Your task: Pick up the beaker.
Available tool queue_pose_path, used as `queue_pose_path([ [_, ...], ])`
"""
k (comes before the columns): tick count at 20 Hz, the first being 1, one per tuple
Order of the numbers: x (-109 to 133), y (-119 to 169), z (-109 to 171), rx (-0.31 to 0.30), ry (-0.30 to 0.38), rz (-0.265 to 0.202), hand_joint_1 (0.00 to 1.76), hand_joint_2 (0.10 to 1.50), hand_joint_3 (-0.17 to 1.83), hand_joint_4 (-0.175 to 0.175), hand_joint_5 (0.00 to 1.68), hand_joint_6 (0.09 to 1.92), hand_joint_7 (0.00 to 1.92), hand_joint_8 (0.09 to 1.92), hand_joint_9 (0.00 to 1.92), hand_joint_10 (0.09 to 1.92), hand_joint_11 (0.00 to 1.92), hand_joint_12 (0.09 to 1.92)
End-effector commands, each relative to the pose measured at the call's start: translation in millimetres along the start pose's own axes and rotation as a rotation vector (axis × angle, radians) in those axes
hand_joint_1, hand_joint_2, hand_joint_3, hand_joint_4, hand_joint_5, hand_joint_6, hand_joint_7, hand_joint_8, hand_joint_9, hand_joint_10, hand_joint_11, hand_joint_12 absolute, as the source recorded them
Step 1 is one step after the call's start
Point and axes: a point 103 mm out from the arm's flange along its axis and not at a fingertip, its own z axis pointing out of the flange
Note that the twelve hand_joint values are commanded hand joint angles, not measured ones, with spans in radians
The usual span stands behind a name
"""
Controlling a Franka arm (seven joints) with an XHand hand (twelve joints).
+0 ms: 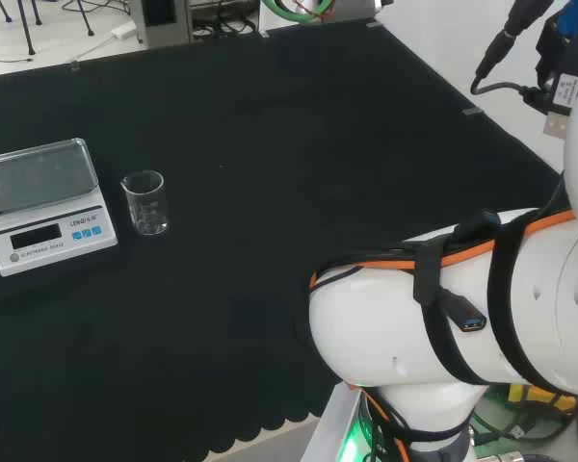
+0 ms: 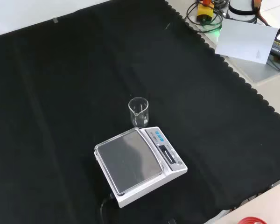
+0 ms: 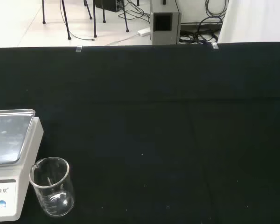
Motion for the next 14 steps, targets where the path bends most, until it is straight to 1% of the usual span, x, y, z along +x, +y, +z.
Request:
queue_pose_path([
  [1,-78,-107,-62,-0.107,0.104,0.122,0.63,0.67,0.14,-0.010,0.29,0.14,0.38,0.74,0.48,0.84,0.15,1.46],
  [2,-42,-108,-66,-0.085,0.127,0.099,0.64,0.68,0.15,-0.015,0.32,0.16,0.43,0.74,0.52,0.81,0.17,1.46],
  [3,-26,-103,-65,-0.068,0.138,0.118,0.64,0.69,0.15,-0.017,0.34,0.17,0.45,0.74,0.55,0.80,0.17,1.45],
  [4,-24,-99,-61,-0.060,0.133,0.118,0.65,0.69,0.15,-0.019,0.35,0.18,0.47,0.74,0.56,0.79,0.18,1.45],
  [5,-1,-93,-54,-0.059,0.123,0.115,0.65,0.69,0.15,-0.019,0.36,0.18,0.47,0.74,0.57,0.78,0.18,1.45],
  [6,11,-86,-47,-0.052,0.112,0.119,0.65,0.69,0.15,-0.020,0.36,0.19,0.48,0.74,0.57,0.78,0.18,1.45],
  [7,13,-79,-40,-0.044,0.129,0.163,0.65,0.69,0.15,-0.020,0.37,0.19,0.48,0.74,0.57,0.78,0.18,1.45],
  [8,15,-70,-31,-0.035,0.130,0.174,0.65,0.69,0.15,-0.020,0.37,0.19,0.48,0.74,0.57,0.78,0.18,1.45],
  [9,13,-62,-22,-0.021,0.132,0.174,0.65,0.69,0.15,-0.020,0.36,0.19,0.49,0.74,0.57,0.78,0.18,1.45],
  [10,26,-51,-15,0.003,0.130,0.197,0.65,0.69,0.15,-0.020,0.36,0.19,0.49,0.74,0.57,0.77,0.18,1.45],
  [11,26,-42,-5,0.027,0.140,0.182,0.65,0.69,0.15,-0.020,0.36,0.19,0.49,0.74,0.57,0.77,0.18,1.45],
  [12,23,-33,7,0.049,0.130,0.172,0.66,0.69,0.15,-0.020,0.36,0.19,0.49,0.74,0.56,0.77,0.17,1.45],
  [14,27,-11,32,0.093,0.107,0.154,0.66,0.69,0.15,-0.020,0.36,0.19,0.48,0.74,0.56,0.77,0.17,1.45],
])
